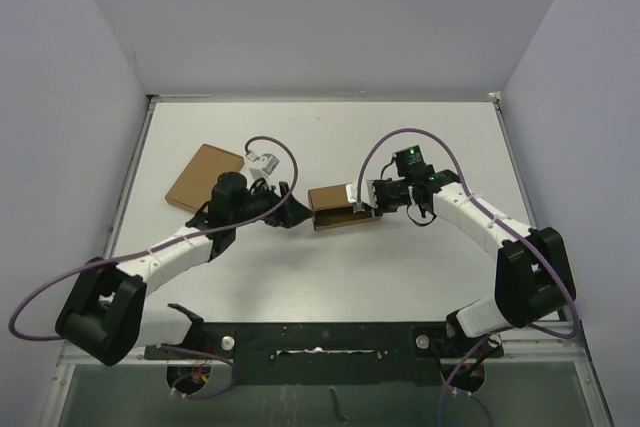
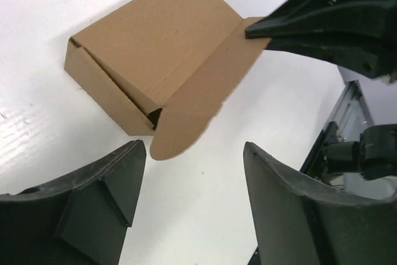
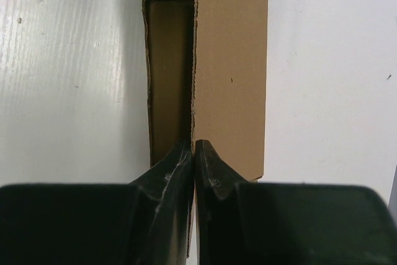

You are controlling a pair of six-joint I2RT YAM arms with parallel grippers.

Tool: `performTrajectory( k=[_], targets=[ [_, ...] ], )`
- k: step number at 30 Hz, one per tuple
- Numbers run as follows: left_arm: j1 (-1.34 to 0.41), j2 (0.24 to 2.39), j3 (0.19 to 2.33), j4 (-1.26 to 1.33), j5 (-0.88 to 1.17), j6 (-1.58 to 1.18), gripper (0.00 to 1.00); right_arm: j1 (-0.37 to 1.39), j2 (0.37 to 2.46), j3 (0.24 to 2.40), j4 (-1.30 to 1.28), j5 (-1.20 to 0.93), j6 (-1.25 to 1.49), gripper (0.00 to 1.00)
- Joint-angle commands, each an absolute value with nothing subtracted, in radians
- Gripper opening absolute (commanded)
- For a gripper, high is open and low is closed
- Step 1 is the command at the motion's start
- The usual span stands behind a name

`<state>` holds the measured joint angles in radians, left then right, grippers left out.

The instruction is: Fold the paper box

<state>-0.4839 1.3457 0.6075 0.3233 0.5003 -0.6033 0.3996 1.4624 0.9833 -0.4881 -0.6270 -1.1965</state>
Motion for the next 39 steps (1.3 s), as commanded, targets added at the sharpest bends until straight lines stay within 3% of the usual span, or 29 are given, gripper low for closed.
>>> performTrajectory(
  k=[1, 7, 13, 29, 34, 39],
  targets=[
    [-0.553, 1.162, 0.597, 0.329, 0.384, -0.327, 0.64, 0.396, 1.437, 1.007, -0.492, -0.666, -1.192, 0.06],
    [-0.725, 1.141, 0.638, 0.200, 0.130, -0.091, 0.62, 0.397, 1.442, 1.012, -0.495, -0.669, -1.188, 0.06],
    [-0.797, 1.219, 0.713, 0.114, -0.078, -0.014, 0.53, 0.397, 1.445, 1.012, -0.496, -0.673, -1.184, 0.06],
    [-0.802, 1.367, 0.816, 0.092, -0.057, -0.028, 0.31, 0.398, 1.448, 1.016, -0.499, -0.678, -1.182, 0.06],
    [-0.801, 1.382, 0.823, 0.081, -0.065, -0.035, 0.11, 0.397, 1.449, 1.017, -0.499, -0.679, -1.176, 0.07],
    [-0.801, 1.391, 0.834, 0.069, -0.068, -0.049, 0.00, 0.394, 1.447, 1.023, -0.505, -0.685, -1.158, 0.20]
  ],
)
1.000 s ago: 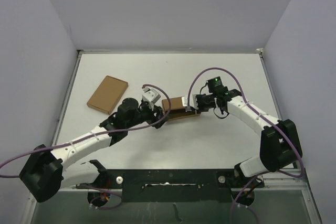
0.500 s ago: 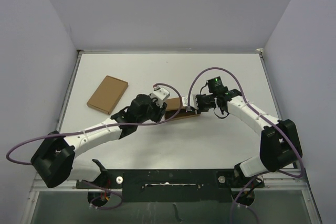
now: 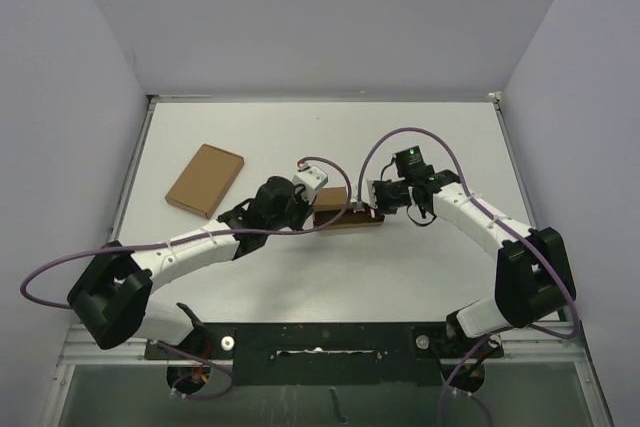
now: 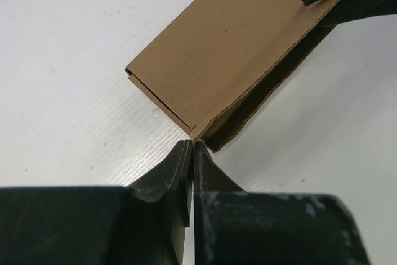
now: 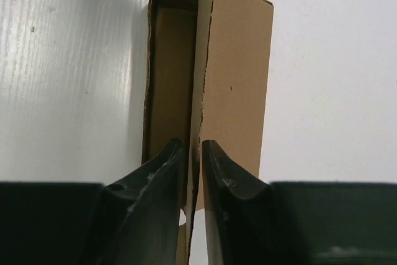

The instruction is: Fold the paper box

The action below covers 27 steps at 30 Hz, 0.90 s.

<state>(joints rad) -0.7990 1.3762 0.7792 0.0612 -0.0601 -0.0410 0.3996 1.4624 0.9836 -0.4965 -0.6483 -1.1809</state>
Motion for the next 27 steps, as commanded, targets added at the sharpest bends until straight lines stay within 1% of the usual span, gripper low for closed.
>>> performTrajectory(
  k=[1, 3, 8, 9, 11, 14, 17, 23, 27],
  targets=[
    [-0.801, 1.391, 0.833, 0.069, -0.070, -0.050, 0.00, 0.392, 1.446, 1.025, -0.505, -0.688, -1.150, 0.23],
    [-0.802, 1.391, 0.832, 0.071, -0.074, -0.055, 0.00, 0.381, 1.438, 1.031, -0.509, -0.701, -1.131, 0.31],
    [-0.802, 1.393, 0.827, 0.085, -0.072, -0.062, 0.00, 0.300, 1.385, 1.051, -0.556, -0.811, -1.065, 0.66],
    [-0.802, 1.394, 0.829, 0.085, -0.071, -0.066, 0.00, 0.276, 1.357, 1.051, -0.568, -0.841, -1.047, 0.71],
    [-0.803, 1.394, 0.832, 0.084, -0.068, -0.069, 0.00, 0.234, 1.314, 1.045, -0.594, -0.875, -1.012, 0.78],
    [-0.808, 1.396, 0.838, 0.077, -0.067, -0.070, 0.00, 0.200, 1.270, 1.020, -0.634, -0.851, -0.937, 0.79],
    [-0.811, 1.396, 0.841, 0.066, -0.068, -0.076, 0.00, 0.195, 1.253, 0.978, -0.661, -0.797, -0.875, 0.75],
    [-0.811, 1.394, 0.848, 0.051, -0.072, -0.083, 0.00, 0.192, 1.229, 0.934, -0.619, -0.690, -0.740, 0.63],
    [-0.811, 1.395, 0.851, 0.045, -0.079, -0.090, 0.00, 0.192, 1.245, 0.923, -0.594, -0.635, -0.708, 0.51]
  ],
)
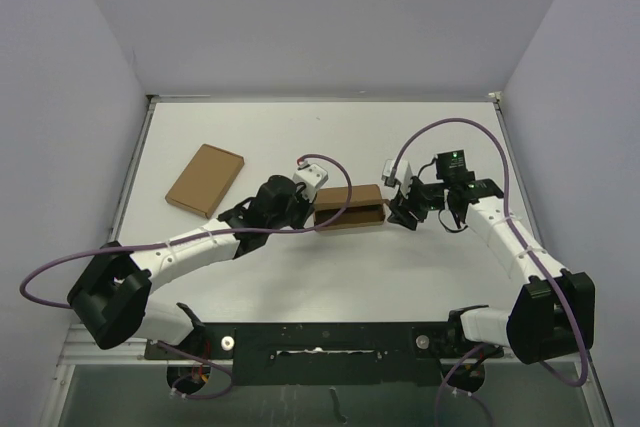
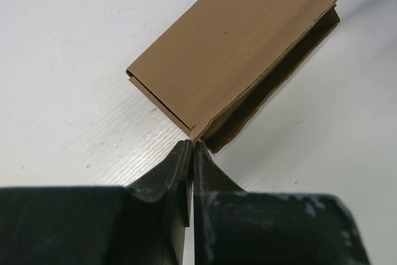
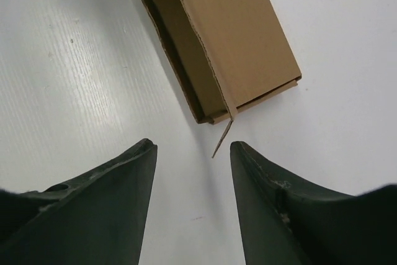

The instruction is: Fold the paper box

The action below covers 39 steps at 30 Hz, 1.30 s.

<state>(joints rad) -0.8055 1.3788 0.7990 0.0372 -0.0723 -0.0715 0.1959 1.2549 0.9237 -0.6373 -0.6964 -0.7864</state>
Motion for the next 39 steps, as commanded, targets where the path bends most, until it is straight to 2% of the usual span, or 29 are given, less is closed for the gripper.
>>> performTrajectory(
  k=[1, 8, 21, 29, 35, 39],
  targets=[
    [-0.811, 1.396, 0.850, 0.046, -0.080, -0.092, 0.00, 0.192, 1.252, 0.923, -0.594, -0.633, -0.707, 0.48],
    [-0.811, 1.409, 0.859, 0.047, -0.082, -0.115, 0.00, 0.198, 1.264, 0.908, -0.573, -0.614, -0.688, 0.24],
    [-0.819, 1.431, 0.850, 0.070, -0.097, -0.163, 0.00, 0.238, 1.304, 0.881, -0.486, -0.510, -0.597, 0.00],
    [-0.820, 1.457, 0.855, 0.064, -0.141, -0.280, 0.00, 0.239, 1.309, 0.848, -0.416, -0.506, -0.525, 0.00],
    [-0.824, 1.465, 0.854, 0.066, -0.154, -0.268, 0.00, 0.231, 1.304, 0.868, -0.453, -0.525, -0.567, 0.01],
    [-0.824, 1.469, 0.866, 0.058, -0.148, -0.255, 0.00, 0.198, 1.278, 0.885, -0.511, -0.575, -0.656, 0.23]
  ],
)
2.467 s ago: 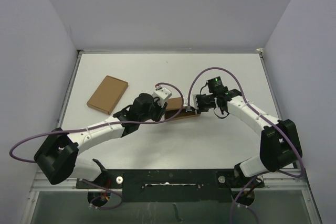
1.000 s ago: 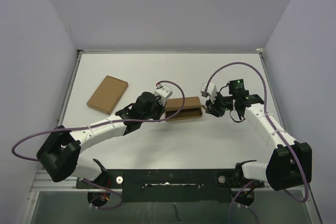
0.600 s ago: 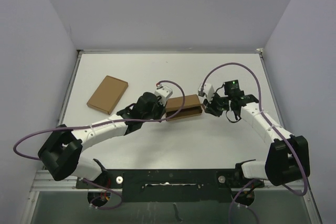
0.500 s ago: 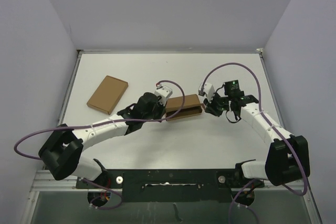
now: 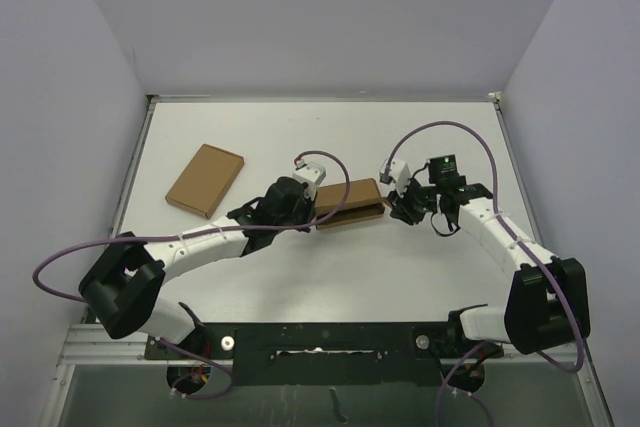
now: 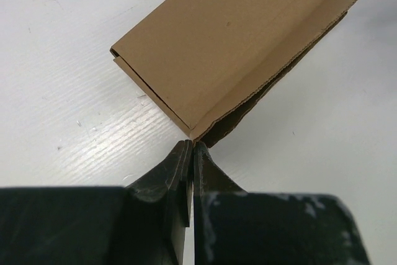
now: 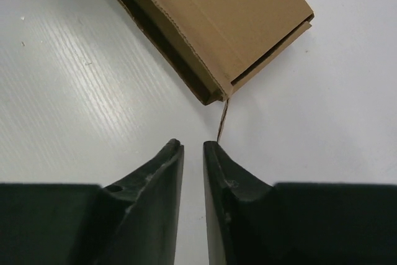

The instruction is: Fold the paper box

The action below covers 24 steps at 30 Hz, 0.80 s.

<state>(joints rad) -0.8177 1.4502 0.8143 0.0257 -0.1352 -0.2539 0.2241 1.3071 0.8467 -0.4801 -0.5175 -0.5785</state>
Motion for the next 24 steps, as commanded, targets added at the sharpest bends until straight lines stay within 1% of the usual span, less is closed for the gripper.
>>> performTrajectory(
  k=[1, 3, 5, 11, 14, 22, 24],
  targets=[
    [-0.824, 1.471, 0.868, 0.057, -0.147, -0.253, 0.00, 0.193, 1.272, 0.881, -0.512, -0.580, -0.666, 0.31],
    [-0.824, 1.475, 0.871, 0.054, -0.144, -0.250, 0.00, 0.192, 1.261, 0.870, -0.499, -0.582, -0.668, 0.42],
    [-0.825, 1.477, 0.874, 0.051, -0.143, -0.249, 0.00, 0.195, 1.261, 0.867, -0.477, -0.571, -0.655, 0.49],
    [-0.825, 1.477, 0.878, 0.042, -0.142, -0.244, 0.00, 0.222, 1.291, 0.882, -0.422, -0.499, -0.636, 0.50],
    [-0.825, 1.477, 0.882, 0.038, -0.139, -0.242, 0.00, 0.255, 1.318, 0.893, -0.403, -0.452, -0.633, 0.46],
    [-0.825, 1.483, 0.889, 0.034, -0.136, -0.240, 0.00, 0.281, 1.352, 0.913, -0.376, -0.377, -0.614, 0.28],
    [-0.825, 1.485, 0.891, 0.031, -0.135, -0.239, 0.00, 0.281, 1.349, 0.911, -0.370, -0.371, -0.611, 0.21]
  ],
)
